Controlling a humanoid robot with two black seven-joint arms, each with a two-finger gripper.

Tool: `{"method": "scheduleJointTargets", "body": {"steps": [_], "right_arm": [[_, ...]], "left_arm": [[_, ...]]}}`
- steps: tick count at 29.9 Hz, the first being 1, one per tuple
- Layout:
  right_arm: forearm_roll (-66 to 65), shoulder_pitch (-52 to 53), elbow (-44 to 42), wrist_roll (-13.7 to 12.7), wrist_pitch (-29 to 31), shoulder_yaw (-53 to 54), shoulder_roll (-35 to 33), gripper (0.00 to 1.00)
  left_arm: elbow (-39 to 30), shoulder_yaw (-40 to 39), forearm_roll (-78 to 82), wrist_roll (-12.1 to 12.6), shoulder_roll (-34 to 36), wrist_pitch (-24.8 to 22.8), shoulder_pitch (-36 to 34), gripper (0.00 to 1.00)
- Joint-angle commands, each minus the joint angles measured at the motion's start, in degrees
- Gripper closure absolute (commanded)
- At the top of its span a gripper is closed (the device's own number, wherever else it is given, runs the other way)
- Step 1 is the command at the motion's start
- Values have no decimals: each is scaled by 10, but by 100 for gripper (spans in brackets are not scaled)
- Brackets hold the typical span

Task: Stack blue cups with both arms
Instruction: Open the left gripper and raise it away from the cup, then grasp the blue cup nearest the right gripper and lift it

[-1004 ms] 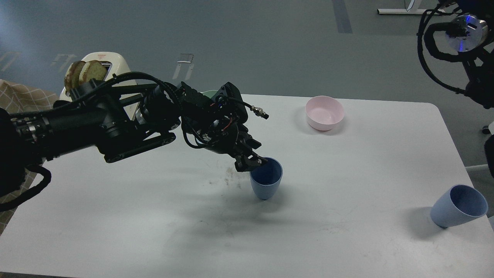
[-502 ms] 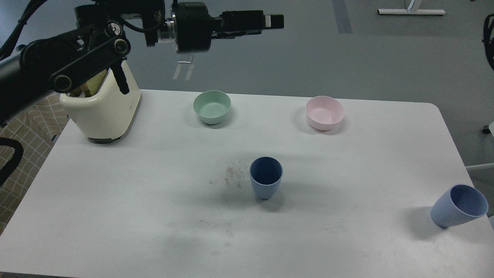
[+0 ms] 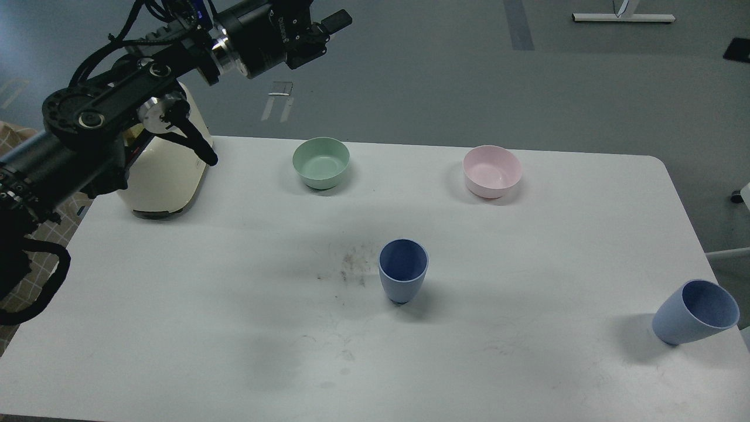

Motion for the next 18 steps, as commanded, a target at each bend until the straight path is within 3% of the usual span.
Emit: {"method": "scheduleJointTargets", "body": {"steps": [1, 8, 18], "right_arm": [[-71, -42, 35, 0, 0, -1, -51, 0], [-213, -143, 62, 0, 0, -20, -86, 0], [-214, -200, 63, 0, -5, -49, -95, 0]], "left_arm": [[0, 0, -1, 1, -13, 0, 3, 3], [0, 0, 0, 1, -42, 0, 3, 3], [1, -1, 4, 3, -67, 0, 24, 2]]}}
